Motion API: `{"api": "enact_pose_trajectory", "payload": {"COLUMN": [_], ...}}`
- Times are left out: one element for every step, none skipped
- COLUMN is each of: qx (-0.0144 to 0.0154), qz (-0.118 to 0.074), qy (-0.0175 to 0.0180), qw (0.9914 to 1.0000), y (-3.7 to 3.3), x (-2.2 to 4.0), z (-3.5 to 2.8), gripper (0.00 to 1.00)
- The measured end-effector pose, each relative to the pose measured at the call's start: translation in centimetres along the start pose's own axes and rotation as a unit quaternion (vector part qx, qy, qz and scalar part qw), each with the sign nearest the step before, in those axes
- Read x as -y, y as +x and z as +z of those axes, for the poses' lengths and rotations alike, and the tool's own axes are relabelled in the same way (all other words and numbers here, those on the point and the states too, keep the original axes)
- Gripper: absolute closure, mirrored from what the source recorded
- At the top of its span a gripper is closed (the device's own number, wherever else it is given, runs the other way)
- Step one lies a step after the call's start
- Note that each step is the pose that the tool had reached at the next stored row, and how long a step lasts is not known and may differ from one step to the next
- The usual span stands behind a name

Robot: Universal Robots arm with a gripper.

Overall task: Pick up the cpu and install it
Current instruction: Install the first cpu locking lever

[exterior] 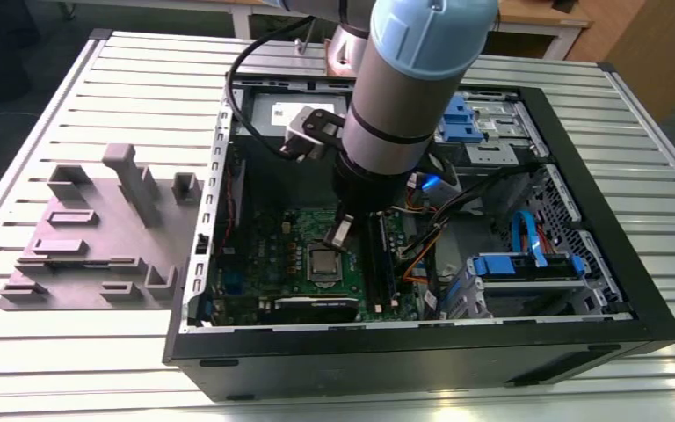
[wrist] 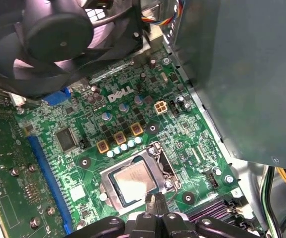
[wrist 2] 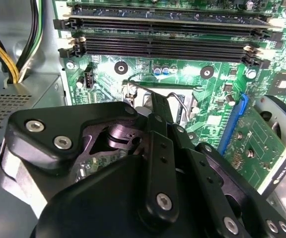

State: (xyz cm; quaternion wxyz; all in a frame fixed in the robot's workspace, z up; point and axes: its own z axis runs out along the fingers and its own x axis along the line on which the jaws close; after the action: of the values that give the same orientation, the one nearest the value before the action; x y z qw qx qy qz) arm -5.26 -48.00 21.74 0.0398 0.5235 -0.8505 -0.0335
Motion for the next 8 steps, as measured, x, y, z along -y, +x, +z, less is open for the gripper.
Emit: {"api": "enact_pose_trajectory", "payload": {"qx": [0.0003, 0.0006, 0.0007, 0.0007, 0.0006, 0.0002, -0.0005, -0.0014], "qz": [0.002, 0.003, 0.005, 0.006, 0.007, 0.008, 0.01, 0.012], "qy": [0.0, -0.0001, -0.0001, -0.0001, -0.0001, 0.0002, 0.0006, 0.0011], "qw": [1.0, 0.99999, 0.99999, 0.99998, 0.99998, 0.99996, 0.99995, 0.99993], "y": [-0.03, -0.07, -0.09, -0.1, -0.1, -0.1, -0.1, -0.1], "x": [-0.01, -0.03, -0.03, -0.03, -0.03, -0.03, -0.03, -0.03], "z": [0.04, 0.08, 0.11, 0.15, 0.23, 0.33, 0.44, 0.56], "gripper": [0.9, 0.9, 0.9, 0.9, 0.9, 0.9, 0.9, 0.9]}}
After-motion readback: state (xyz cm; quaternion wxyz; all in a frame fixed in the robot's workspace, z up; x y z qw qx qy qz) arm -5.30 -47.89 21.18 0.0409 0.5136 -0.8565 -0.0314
